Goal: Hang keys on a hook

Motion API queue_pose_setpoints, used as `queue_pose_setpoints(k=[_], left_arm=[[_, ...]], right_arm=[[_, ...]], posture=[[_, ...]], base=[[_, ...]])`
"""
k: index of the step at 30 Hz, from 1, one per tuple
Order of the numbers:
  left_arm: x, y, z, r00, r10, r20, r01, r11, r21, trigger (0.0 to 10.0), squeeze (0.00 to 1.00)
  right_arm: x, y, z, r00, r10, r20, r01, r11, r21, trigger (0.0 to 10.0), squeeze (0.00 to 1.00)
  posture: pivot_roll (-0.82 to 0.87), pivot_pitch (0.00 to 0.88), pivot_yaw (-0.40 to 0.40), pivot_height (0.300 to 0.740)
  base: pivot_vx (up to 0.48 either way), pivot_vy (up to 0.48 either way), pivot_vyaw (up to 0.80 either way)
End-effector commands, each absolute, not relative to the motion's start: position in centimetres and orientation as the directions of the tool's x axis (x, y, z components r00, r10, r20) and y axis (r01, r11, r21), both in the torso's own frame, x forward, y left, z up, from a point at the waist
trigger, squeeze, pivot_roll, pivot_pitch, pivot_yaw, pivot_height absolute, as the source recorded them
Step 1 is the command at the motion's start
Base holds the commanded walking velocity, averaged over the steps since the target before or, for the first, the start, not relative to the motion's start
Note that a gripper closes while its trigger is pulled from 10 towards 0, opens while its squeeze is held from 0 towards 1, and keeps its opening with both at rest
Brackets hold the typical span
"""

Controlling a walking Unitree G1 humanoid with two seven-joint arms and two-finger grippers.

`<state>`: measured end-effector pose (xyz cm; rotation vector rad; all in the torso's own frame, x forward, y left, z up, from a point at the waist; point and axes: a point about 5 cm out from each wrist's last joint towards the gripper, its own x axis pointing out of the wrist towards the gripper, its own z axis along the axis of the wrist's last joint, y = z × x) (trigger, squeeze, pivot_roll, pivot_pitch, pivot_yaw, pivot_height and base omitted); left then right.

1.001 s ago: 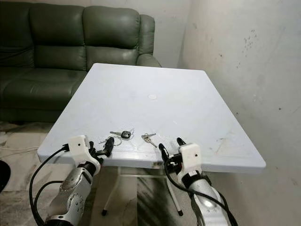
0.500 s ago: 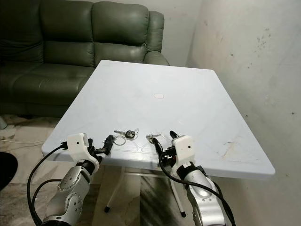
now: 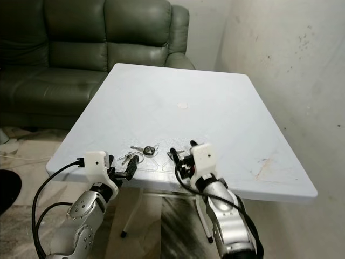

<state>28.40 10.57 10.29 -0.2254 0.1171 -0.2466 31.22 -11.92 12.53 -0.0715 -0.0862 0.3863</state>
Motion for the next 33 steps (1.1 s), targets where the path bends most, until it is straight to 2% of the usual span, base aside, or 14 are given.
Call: queue_pose_setpoints(k=[1,12,15,25,33], left_arm=[[27.8,9.8,10.8,0.954,-0.289,-0.082,0.264,0.938,-0.226,10.0,0.0],[26.3,9.1,11.5,0.944,-0.315,-0.1,0.288,0.933,-0.215,10.0,0.0],[26.1,9.1,11.6,0.945,-0.31,-0.104,0.284,0.935,-0.212,10.0,0.0],[25.4,9.0,12.2,0.946,-0.308,-0.106,0.285,0.94,-0.189,10.0,0.0],[25.1,8.7,12.8,0.943,-0.315,-0.104,0.293,0.938,-0.183,10.0,0.0]], right_arm=[[31.8,-12.4,12.5,0.937,0.349,0.034,-0.345,0.935,-0.08,10.0,0.0],[33.1,-11.4,13.3,0.94,0.34,-0.01,-0.34,0.937,-0.079,10.0,0.0],[33.0,-10.7,13.0,0.931,0.363,-0.036,-0.365,0.926,-0.099,10.0,0.0],[31.9,-8.7,11.6,0.894,0.434,-0.112,-0.439,0.898,-0.027,10.0,0.0],[31.6,-7.7,11.5,0.88,0.462,-0.113,-0.465,0.885,-0.003,10.0,0.0]], posture=[[0.03,0.129,-0.088,0.74],[0.06,0.173,-0.108,0.74],[0.07,0.176,-0.111,0.74],[0.09,0.178,-0.121,0.74],[0.1,0.174,-0.123,0.74]], base=[[0.0,0.0,0.0],[0.0,0.0,0.0],[0.0,0.0,0.0],[0.0,0.0,0.0],[0.0,0.0,0.0]])
